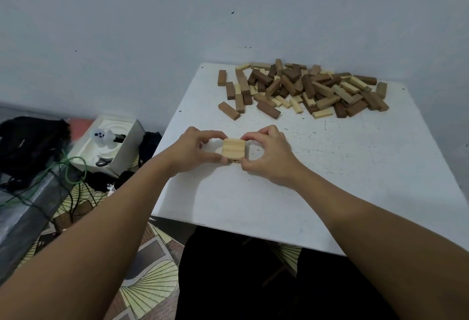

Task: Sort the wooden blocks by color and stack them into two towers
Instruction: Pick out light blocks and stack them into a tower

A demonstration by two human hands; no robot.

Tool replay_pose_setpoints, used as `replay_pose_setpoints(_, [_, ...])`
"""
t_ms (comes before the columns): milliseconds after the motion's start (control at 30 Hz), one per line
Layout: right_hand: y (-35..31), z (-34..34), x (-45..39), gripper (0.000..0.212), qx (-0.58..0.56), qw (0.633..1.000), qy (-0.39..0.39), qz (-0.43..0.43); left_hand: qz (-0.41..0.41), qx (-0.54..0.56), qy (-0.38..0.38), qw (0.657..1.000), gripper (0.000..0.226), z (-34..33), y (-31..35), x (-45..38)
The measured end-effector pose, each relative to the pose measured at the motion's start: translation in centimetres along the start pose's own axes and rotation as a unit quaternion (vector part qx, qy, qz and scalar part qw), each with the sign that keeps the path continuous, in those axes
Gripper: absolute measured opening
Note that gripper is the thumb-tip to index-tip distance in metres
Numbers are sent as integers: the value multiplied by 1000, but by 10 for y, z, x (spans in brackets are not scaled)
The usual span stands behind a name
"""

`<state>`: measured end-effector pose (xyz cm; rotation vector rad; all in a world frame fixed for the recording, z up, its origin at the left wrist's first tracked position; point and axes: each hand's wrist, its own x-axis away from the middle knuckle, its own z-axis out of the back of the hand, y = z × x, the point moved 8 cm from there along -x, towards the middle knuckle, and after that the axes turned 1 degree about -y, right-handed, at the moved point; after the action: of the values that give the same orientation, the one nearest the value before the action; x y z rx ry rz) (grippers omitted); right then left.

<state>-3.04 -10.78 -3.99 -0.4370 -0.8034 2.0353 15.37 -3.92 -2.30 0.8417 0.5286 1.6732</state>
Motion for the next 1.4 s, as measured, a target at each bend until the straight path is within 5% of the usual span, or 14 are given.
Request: replay_pose_setpoints(1400, [5,-4,1,57,-7,1000,9,-9,37,100,17,994,57,-1,-16,-1])
